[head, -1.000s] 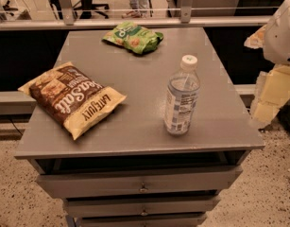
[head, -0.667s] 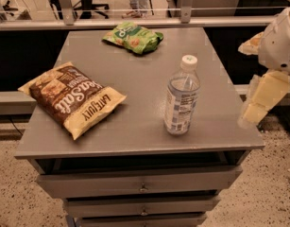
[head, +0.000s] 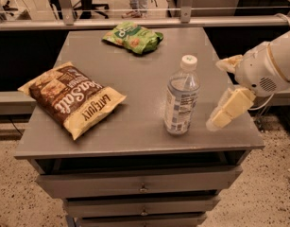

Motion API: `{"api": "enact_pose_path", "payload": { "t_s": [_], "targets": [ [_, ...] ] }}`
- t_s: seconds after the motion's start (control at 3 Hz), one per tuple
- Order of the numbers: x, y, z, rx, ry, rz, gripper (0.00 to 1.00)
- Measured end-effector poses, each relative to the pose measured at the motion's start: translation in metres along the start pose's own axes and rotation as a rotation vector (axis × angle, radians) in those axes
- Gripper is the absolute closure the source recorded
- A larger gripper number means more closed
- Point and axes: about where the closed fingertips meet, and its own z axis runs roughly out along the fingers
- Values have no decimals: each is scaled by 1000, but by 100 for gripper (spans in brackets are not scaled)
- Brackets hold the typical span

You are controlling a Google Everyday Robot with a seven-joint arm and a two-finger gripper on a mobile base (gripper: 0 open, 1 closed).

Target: Knock blue plastic bottle over

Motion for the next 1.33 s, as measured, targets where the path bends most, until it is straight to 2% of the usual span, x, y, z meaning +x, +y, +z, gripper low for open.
{"api": "enact_pose_path", "payload": {
  "t_s": [0.33,0.67,1.33],
  "targets": [
    [-10,-2,24,-4,-145,25,0],
    [-24,-1,43,-14,-249,37,0],
    [-64,-17,80,-20,-378,57,0]
  ]
}}
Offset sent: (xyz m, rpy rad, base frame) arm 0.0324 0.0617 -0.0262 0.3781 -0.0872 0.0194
